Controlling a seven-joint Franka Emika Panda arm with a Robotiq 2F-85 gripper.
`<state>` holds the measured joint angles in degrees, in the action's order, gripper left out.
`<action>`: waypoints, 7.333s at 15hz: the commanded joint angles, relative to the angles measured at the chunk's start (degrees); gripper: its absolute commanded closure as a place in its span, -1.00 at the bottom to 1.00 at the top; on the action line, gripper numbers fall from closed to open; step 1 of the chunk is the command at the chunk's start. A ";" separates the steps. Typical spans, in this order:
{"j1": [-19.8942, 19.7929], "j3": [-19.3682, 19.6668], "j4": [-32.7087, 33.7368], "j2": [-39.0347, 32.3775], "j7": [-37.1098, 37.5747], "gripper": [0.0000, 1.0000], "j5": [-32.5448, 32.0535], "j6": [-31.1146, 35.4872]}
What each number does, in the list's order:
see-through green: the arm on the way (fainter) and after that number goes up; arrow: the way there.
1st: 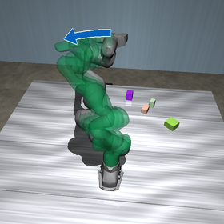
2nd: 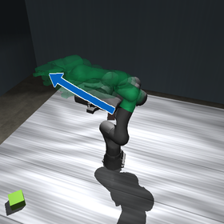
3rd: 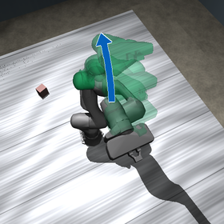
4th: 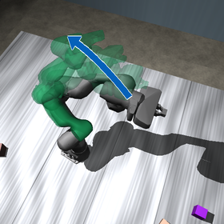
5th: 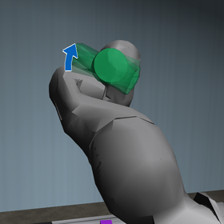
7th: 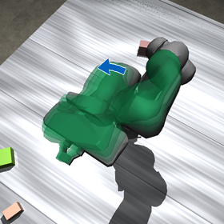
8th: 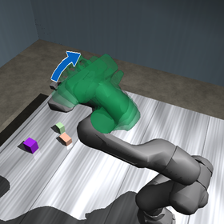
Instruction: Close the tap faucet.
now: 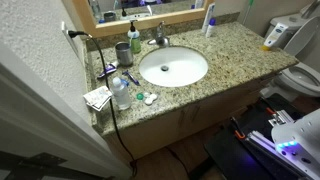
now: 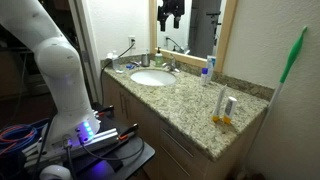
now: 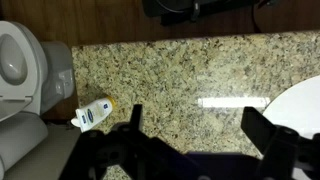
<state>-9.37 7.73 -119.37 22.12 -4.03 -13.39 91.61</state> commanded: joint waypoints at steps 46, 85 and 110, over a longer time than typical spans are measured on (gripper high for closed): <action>14.26 -10.93 33.66 -47.77 10.13 -1.00 20.10 22.40; 17.02 -10.70 49.98 -63.97 15.03 0.89 19.10 32.60; 17.11 -10.75 56.10 -69.15 15.31 -0.49 19.53 7.99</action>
<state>7.59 -3.35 -60.24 -49.80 11.44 6.99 101.64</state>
